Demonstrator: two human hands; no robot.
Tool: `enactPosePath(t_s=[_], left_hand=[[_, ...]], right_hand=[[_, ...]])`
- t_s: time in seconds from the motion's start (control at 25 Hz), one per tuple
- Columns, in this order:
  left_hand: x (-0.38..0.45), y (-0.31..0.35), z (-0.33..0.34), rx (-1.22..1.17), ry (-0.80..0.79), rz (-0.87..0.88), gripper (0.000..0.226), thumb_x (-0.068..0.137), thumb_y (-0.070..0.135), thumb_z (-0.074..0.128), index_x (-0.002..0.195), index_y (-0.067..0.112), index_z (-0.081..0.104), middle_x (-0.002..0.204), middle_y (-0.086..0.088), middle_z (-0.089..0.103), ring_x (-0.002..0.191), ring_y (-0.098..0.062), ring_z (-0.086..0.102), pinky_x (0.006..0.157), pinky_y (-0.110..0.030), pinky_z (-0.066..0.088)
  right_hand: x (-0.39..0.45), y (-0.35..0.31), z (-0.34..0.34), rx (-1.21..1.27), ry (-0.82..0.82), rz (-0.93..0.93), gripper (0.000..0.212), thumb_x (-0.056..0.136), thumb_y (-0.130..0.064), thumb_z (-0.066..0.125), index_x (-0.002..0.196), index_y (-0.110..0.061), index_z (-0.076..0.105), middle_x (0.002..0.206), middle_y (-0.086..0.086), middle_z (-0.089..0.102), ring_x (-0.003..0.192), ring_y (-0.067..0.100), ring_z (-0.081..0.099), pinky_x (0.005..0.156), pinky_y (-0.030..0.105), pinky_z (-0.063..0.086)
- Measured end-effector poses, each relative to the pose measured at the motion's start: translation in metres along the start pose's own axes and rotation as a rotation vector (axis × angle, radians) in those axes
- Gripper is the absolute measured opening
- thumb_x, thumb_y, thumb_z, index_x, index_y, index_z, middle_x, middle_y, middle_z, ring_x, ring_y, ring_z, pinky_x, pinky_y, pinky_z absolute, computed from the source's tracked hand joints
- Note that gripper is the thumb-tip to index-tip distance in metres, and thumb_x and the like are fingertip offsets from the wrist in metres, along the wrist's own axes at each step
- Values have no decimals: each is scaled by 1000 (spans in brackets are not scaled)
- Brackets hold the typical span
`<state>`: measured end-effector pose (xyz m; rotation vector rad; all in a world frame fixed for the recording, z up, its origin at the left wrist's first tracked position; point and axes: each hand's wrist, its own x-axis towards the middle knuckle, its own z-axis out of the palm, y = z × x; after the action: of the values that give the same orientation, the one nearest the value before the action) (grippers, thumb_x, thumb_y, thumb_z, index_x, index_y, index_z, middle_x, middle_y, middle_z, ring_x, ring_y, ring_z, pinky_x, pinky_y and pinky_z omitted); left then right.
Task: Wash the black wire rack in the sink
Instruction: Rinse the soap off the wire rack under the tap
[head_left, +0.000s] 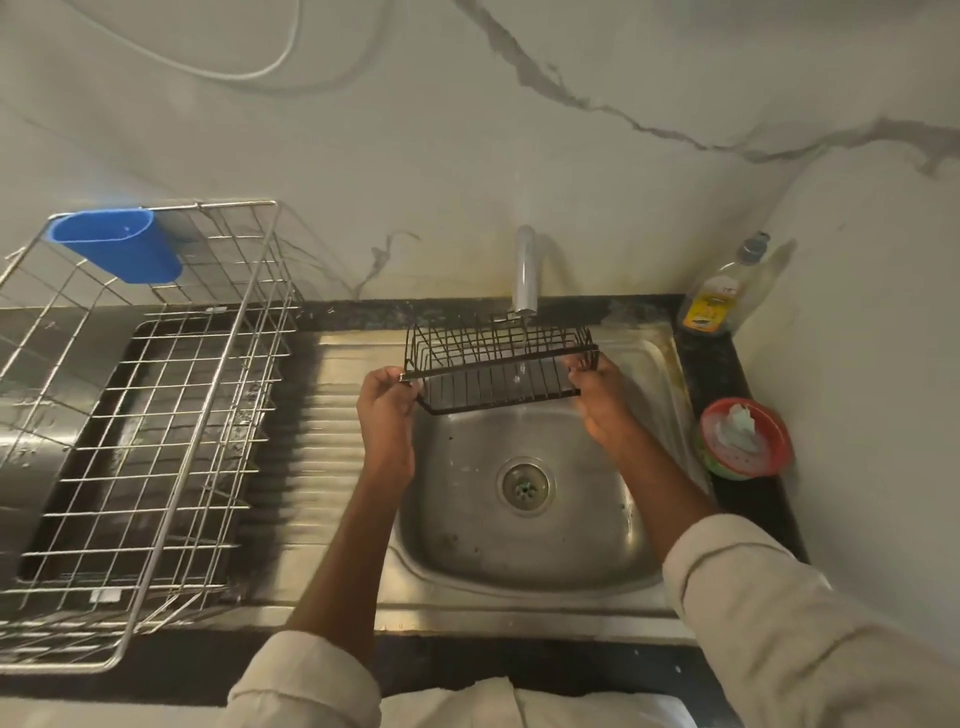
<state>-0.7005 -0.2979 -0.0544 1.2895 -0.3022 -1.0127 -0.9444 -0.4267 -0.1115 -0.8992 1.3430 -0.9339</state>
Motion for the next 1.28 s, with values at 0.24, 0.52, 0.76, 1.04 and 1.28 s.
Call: enactPosePath(t_s=[0.24,0.52,0.76,1.04,1.28], left_hand=[[4,-37,5,230,-57,-250,36,101,34,47,128,16,64,115,-9,75,106,-29,62,79,-37,45],[-15,-37,75,138,-261,-722,76,93,73,61,136,10,56,137,-18,58,126,-49,57,93,-62,57],[-14,-44,76,118,-171,-881,66,77,26,77,138,9,58,139,-25,56,118,-50,60,100,-61,51],[-53,-52,63,-3,-88,-779,46,89,10,64,133,9,50,129,-26,53,114,-47,61,89,-67,54],[-66,-62,38,23,-207,-559,47,90,-13,52,123,17,37,116,-18,51,94,-35,63,98,-68,50]], right_hand=[[-30,-16,-18,-265,175,-224,17,98,-29,56,111,-24,66,110,-1,69,103,16,65,89,34,53],[-121,-19,-31,-756,301,-600,43,66,19,59,97,-10,53,111,8,49,101,21,42,75,17,30],[-147,-9,-44,-740,174,-682,52,56,17,54,101,-9,57,129,3,42,122,26,44,97,37,44],[-147,4,-63,98,262,-71,51,89,-36,63,139,-33,54,143,4,56,131,27,55,95,43,52],[-147,-5,-59,-238,26,161,81,75,-84,61,139,-34,56,135,-7,59,124,19,56,92,41,50]])
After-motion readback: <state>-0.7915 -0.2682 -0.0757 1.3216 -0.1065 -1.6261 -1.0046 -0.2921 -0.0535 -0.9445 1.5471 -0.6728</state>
